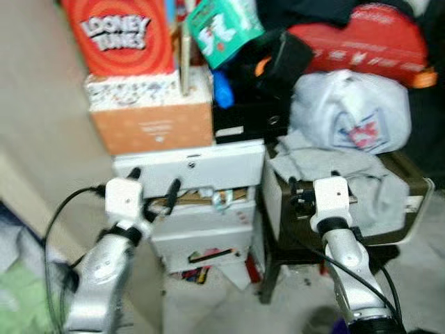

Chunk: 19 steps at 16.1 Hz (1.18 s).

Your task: Clean up the room

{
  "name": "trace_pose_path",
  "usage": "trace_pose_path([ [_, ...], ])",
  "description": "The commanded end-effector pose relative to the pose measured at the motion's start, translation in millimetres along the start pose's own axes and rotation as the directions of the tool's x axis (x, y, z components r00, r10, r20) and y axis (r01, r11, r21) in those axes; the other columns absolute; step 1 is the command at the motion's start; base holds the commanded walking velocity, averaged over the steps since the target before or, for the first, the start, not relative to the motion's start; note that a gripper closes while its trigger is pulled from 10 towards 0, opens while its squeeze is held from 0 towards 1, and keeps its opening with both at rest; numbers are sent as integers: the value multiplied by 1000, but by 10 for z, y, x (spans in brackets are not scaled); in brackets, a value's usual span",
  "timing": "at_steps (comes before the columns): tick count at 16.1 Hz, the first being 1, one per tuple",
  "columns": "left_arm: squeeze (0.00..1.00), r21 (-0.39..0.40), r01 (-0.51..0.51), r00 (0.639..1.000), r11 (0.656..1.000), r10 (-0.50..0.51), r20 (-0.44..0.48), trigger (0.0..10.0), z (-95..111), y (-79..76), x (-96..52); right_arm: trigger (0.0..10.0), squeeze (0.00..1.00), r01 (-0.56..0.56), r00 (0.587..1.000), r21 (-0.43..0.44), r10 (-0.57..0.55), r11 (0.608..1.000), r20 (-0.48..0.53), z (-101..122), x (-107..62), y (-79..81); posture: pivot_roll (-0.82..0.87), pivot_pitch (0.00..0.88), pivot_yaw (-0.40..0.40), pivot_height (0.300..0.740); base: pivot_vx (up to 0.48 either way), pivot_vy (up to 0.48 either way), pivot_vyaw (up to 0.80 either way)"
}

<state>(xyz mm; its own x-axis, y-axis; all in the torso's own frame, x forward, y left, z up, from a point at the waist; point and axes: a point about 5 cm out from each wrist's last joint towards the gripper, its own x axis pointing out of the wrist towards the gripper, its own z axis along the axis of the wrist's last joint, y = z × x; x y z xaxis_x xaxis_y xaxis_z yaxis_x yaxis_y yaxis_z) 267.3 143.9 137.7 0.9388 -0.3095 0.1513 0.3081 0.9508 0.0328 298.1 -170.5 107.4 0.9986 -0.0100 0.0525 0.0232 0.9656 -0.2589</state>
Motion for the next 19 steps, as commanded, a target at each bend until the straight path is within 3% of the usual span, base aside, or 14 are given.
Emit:
trace_pose_path([
  [1,0,-2,42,999,999,-42,23,10000,91,-78,50,10000,0,11,1000,9,-11,1000,26,73,25,16,-8,0,21,740,0,0,0],
  [4,0,1,2,998,1000,-2,68,10000,213,-189,96,10000,0,59,992,-47,-53,997,110,285,3,-20,-8,0,21,740,0,0,0],
  [8,0,20,-39,999,999,39,17,10000,124,-180,22,10000,0,29,999,-29,-28,999,41,131,-159,49,-14,0,24,740,0,0,0],
  [12,0,8,-59,998,998,59,1,10000,112,-161,47,10000,0,23,998,-15,-23,1000,51,218,-59,80,-17,0,25,740,0,-148,0],
  [19,0,-18,-66,998,998,66,-4,10000,91,-173,39,10000,0,8,999,-9,-8,1000,43,219,-43,117,-17,2,19,740,0,-261,0],
])
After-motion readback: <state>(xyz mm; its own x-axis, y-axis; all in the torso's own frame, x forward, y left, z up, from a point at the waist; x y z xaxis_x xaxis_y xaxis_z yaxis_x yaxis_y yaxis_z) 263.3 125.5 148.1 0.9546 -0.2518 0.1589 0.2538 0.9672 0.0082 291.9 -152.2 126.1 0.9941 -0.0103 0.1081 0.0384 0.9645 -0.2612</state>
